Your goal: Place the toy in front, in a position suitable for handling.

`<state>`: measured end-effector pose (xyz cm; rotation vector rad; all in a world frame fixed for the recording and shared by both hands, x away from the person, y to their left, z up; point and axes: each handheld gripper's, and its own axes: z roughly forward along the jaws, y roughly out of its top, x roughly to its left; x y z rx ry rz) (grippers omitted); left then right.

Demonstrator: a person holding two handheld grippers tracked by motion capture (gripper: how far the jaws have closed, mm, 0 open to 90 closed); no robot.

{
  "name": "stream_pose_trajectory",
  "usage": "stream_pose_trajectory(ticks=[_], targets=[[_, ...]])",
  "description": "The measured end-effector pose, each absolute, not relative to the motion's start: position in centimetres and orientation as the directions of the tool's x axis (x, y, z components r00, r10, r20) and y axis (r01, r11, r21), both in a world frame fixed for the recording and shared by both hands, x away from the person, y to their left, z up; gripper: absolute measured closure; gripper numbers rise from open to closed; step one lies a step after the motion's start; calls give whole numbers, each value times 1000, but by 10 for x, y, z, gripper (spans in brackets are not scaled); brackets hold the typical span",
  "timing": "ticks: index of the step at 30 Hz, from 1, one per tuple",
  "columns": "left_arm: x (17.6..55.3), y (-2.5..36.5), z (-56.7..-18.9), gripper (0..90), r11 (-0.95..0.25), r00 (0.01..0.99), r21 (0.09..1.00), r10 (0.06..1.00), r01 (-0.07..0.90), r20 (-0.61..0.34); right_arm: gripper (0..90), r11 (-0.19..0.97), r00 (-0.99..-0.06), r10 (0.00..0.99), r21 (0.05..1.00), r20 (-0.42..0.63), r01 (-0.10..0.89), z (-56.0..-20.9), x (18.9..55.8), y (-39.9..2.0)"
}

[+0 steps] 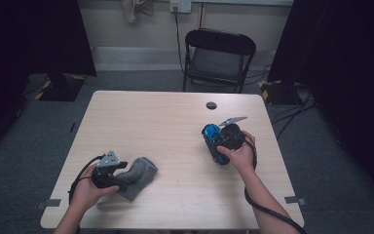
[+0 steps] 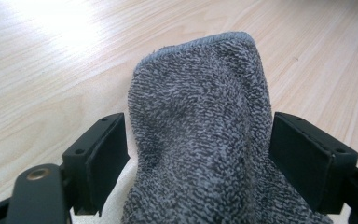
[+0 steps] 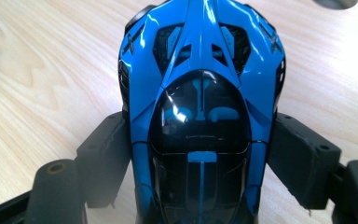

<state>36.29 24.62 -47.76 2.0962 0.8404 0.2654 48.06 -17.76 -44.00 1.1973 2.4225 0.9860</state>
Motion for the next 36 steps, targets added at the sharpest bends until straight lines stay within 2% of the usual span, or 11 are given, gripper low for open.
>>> stream_pose_trajectory(ticks=[7, 21, 36], targets=[[363, 245, -478, 190, -423, 754, 773, 648, 473, -108, 255, 430, -630, 773, 674, 68, 601, -440, 483, -175], [364, 247, -479, 190, -423, 755, 772, 647, 475, -110, 254, 471, -618, 785, 605, 44, 642, -479, 492, -169], [364, 247, -480, 190, -426, 755, 767, 646, 480, -113, 241, 483, -616, 788, 606, 14, 632, -486, 491, -166]])
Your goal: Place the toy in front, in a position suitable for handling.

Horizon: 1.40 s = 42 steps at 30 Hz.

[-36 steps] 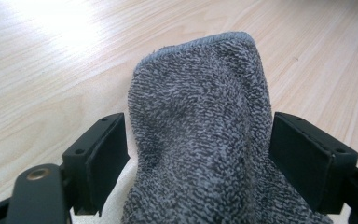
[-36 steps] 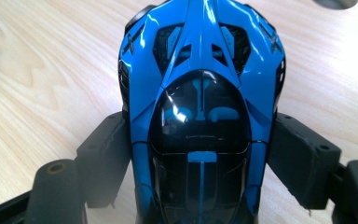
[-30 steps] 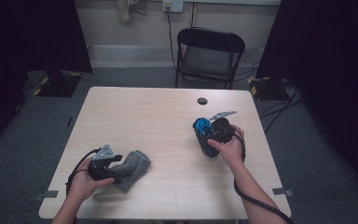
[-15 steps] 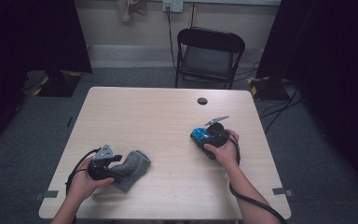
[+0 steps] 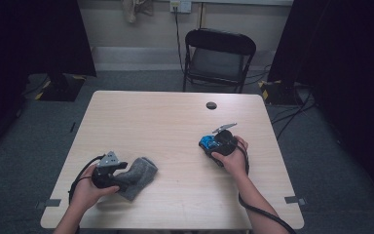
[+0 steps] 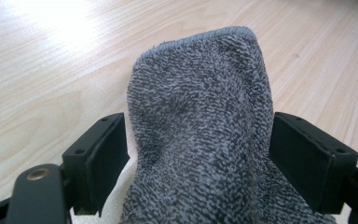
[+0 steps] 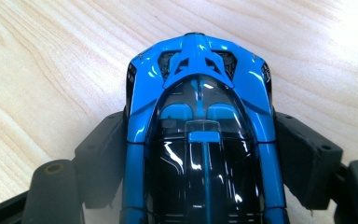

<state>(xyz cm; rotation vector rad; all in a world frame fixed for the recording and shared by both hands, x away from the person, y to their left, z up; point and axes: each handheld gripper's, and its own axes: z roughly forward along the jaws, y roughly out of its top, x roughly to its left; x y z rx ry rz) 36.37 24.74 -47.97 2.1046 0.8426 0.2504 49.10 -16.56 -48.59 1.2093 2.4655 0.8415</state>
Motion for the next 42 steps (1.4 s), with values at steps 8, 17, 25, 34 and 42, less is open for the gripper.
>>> stream_pose_trajectory(ticks=[8, 17, 25, 34, 42], targets=[[364, 247, -480, 190, -422, 754, 769, 647, 481, -116, 187, 492, -622, 783, 608, 2, 623, -483, 491, -168], [363, 247, -479, 190, -425, 753, 767, 648, 481, -113, 200, 452, -603, 797, 621, 42, 641, -488, 481, -179], [363, 245, -479, 190, -431, 757, 767, 645, 475, -107, 266, 458, -606, 794, 606, 50, 650, -484, 479, -181], [363, 247, -478, 190, -421, 752, 772, 650, 475, -108, 289, 438, -602, 794, 611, 81, 659, -479, 480, -185], [363, 246, -478, 190, -424, 754, 772, 648, 473, -106, 289, 450, -614, 787, 618, 67, 644, -464, 480, -185]])
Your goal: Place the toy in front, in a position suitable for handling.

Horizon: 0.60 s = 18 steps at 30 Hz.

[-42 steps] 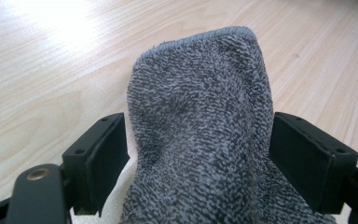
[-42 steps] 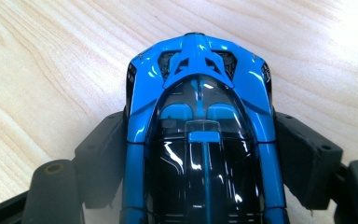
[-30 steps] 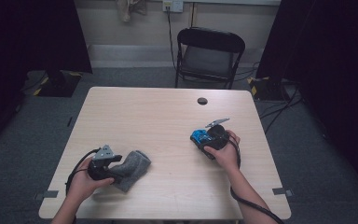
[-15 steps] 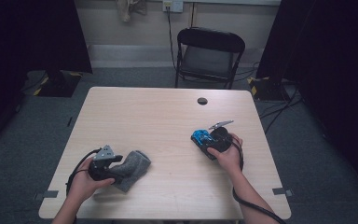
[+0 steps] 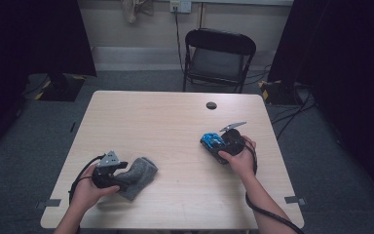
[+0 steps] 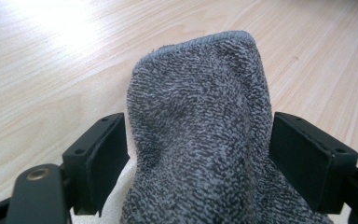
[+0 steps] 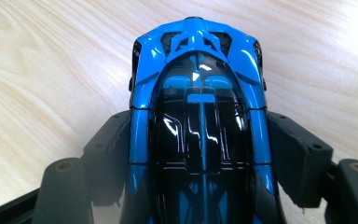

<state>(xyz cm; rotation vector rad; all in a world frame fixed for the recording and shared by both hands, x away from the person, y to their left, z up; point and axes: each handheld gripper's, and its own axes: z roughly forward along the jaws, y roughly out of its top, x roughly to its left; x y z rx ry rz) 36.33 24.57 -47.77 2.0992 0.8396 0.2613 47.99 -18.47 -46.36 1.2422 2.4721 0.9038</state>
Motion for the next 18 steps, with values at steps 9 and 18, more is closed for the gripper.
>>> stream_pose_trajectory(ticks=[9, 18], targets=[[363, 245, -476, 190, -427, 757, 775, 645, 467, -101, 289, 472, -654, 754, 635, 69, 611, -452, 472, -168], [363, 245, -476, 186, -416, 757, 777, 643, 471, -114, 289, 509, -708, 703, 649, 67, 566, -446, 463, -135]])
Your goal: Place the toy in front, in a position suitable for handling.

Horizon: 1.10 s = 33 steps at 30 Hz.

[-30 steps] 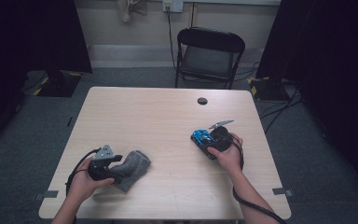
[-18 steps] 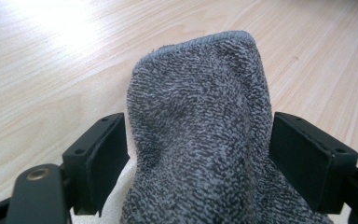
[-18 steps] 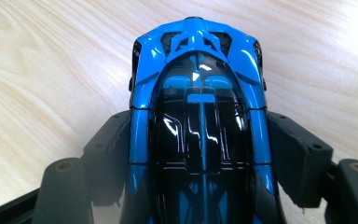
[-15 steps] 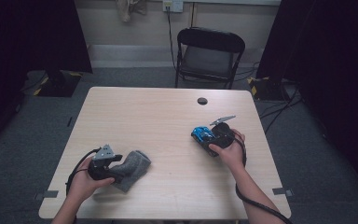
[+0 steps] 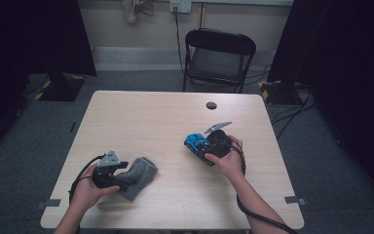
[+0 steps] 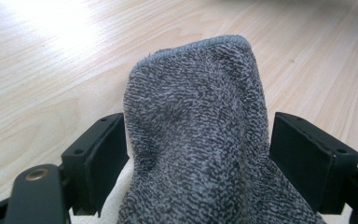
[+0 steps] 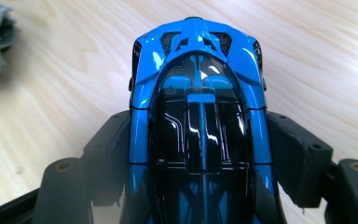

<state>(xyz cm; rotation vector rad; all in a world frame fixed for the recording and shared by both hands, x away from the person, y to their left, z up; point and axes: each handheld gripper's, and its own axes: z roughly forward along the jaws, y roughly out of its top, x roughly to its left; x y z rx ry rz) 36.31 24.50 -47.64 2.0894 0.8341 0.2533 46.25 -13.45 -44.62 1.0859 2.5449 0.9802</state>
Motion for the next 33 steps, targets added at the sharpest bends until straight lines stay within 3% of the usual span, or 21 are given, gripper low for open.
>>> stream_pose_trajectory(ticks=[13, 33], targets=[[363, 247, -476, 183, -409, 758, 783, 641, 469, -120, 289, 580, -778, 626, 640, 46, 505, -459, 449, -93], [364, 245, -478, 183, -416, 758, 774, 640, 478, -124, 288, 619, -814, 579, 626, 46, 475, -478, 452, -92]])
